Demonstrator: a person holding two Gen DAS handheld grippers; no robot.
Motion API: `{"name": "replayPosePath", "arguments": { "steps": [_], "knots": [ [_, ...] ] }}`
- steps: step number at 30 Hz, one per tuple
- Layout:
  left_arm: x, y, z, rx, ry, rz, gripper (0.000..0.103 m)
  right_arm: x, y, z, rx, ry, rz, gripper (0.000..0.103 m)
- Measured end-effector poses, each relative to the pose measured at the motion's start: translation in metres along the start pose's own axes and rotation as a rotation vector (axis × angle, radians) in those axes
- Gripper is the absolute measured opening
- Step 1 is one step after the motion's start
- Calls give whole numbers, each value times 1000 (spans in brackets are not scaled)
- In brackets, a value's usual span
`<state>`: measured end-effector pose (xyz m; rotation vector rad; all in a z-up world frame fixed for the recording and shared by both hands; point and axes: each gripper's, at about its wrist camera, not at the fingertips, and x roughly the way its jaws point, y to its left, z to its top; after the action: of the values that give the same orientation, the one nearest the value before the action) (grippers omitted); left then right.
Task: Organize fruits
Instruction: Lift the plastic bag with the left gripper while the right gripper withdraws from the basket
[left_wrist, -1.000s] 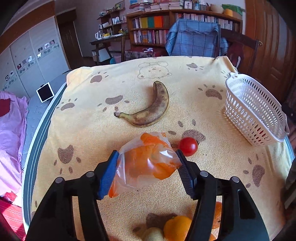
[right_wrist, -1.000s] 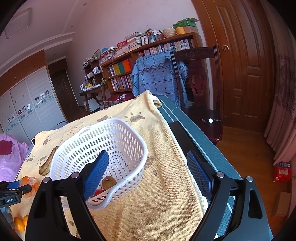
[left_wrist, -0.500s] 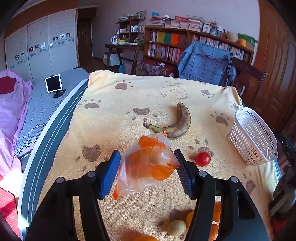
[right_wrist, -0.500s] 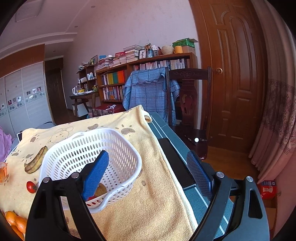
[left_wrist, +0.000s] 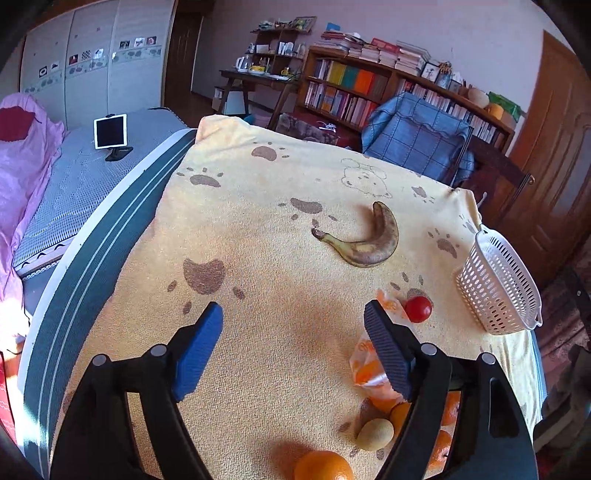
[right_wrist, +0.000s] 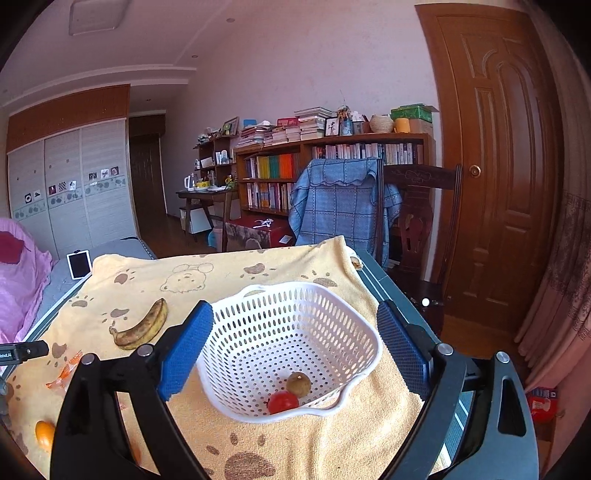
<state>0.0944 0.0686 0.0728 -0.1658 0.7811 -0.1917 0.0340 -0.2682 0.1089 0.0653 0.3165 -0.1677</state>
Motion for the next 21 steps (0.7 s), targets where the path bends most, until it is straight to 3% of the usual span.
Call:
{"name": "replayPosePath", "arguments": {
  "steps": [2,11,15,21],
  "knots": [
    [0,-8,-4,19,4,-8,89,-1,4,-3,0,13,16,92],
    [16,-64,-16,236,35,-36,92,-1,-3,-22,64,63,46,92],
    [42,-82,-23,343,112,-14,92,-2,-7,-26,87,63,63,92],
    [67,-80,-18,346,191,31,92,-3,-11,-27,102,62,77,92]
  ]
}}
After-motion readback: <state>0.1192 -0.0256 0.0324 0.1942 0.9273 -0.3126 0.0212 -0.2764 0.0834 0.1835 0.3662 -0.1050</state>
